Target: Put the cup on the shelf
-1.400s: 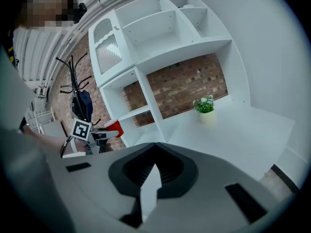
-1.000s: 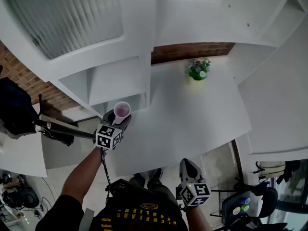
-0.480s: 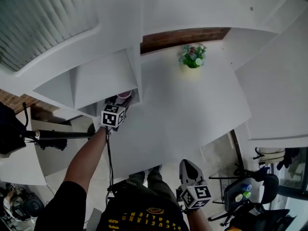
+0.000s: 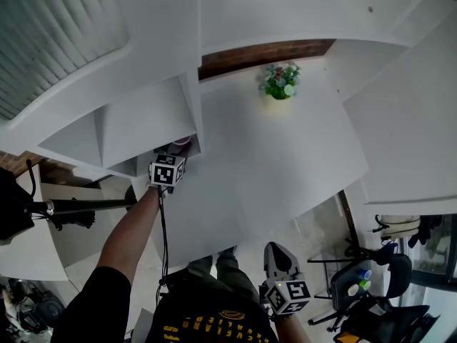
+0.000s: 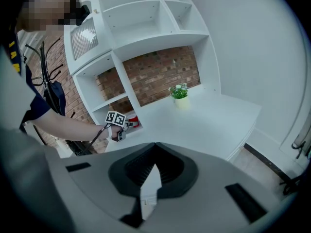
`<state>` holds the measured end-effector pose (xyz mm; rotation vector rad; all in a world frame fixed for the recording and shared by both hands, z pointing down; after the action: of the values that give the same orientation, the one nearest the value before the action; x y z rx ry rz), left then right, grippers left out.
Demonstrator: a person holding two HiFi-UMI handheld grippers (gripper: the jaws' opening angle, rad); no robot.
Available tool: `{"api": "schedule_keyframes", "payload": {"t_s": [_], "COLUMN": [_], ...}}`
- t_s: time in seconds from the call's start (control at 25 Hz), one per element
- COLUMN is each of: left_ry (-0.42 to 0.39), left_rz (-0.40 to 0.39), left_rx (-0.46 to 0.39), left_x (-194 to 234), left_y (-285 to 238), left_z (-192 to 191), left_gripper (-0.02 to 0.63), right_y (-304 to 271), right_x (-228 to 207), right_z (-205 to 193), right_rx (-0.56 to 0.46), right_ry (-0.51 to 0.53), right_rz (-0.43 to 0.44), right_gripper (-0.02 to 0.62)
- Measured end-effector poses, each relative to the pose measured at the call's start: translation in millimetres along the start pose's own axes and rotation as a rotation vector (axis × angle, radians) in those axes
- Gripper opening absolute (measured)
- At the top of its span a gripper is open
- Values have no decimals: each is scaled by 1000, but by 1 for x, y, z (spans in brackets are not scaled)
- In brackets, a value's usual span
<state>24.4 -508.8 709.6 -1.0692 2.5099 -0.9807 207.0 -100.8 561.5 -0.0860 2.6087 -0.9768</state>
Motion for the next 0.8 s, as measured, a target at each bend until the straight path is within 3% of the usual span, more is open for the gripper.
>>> {"api": "schedule_keyframes", "payload": {"t_s": [0.16,0.4,0.6,0.8], "left_ry": [7,4,76,178], "left_rz": [9,-13,-35,-130], "left_rx": [16,13,-10,-48], "left_x": [4,0,-1,-6], "left_y": [-1,6,42,90], "left_z": [-4,-5,-14,-11], "left_gripper": [262,322,322,321], "right_y": [-1,-1,0,-9], "right_x": [2,3,4,6], "right_z": [2,4,15,30], "right_rx": [-4,-13,-32,-66], "right_ry": [4,12,34,62], "right_rz": [3,11,39,81], "right_gripper": [-5,-5,-5,-6]}}
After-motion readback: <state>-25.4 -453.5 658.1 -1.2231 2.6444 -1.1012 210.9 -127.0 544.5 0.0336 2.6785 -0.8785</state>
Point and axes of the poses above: the fingertips, and each gripper's own axes: y backward along the fingers, x to its left, z out of its top, the point moved 6 cm from there along y, backward along the fingers, and after that the axes turned 6 degrees about x, right-handed, at the moved point
